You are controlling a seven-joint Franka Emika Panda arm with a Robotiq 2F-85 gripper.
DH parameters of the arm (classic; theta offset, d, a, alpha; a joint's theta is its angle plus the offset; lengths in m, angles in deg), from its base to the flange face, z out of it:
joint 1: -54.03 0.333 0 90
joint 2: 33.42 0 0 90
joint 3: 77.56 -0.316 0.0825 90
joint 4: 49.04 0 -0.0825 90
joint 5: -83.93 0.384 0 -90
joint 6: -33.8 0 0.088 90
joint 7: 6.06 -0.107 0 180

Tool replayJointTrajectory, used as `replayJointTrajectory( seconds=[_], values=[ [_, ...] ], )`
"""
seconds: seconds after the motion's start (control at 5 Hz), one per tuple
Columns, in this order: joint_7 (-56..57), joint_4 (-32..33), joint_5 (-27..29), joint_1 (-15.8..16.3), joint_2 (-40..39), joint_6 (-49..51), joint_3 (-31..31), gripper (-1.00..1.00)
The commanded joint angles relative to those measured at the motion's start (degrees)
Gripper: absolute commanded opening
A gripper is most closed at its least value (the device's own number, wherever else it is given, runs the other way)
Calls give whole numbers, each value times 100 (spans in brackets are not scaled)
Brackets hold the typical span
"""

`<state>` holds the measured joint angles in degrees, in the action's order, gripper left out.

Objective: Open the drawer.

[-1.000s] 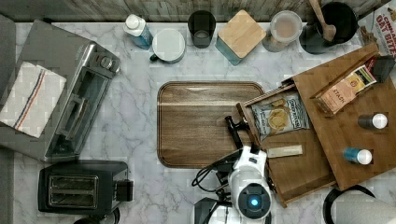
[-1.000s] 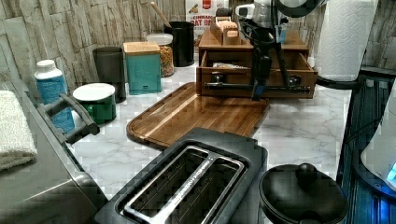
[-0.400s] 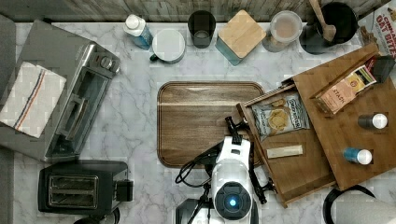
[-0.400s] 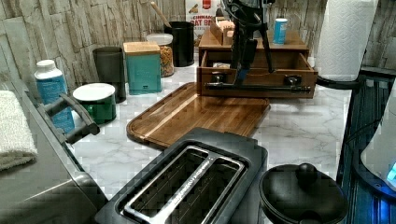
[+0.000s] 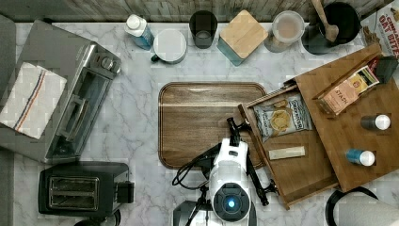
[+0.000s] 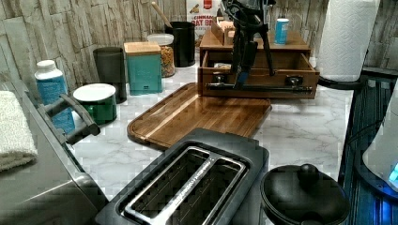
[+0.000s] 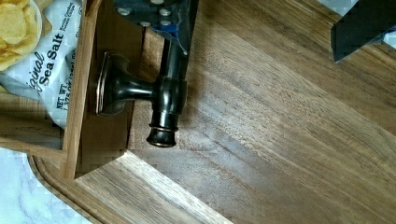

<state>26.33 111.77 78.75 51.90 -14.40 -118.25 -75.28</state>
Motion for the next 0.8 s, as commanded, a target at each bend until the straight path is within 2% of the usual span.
replayJointTrajectory(
  seconds=[0.2, 0.8],
  values=[
    [-198, 760, 87, -40, 175, 76, 28, 100],
    [-229, 761, 46, 7, 175, 76, 85, 100]
  ],
)
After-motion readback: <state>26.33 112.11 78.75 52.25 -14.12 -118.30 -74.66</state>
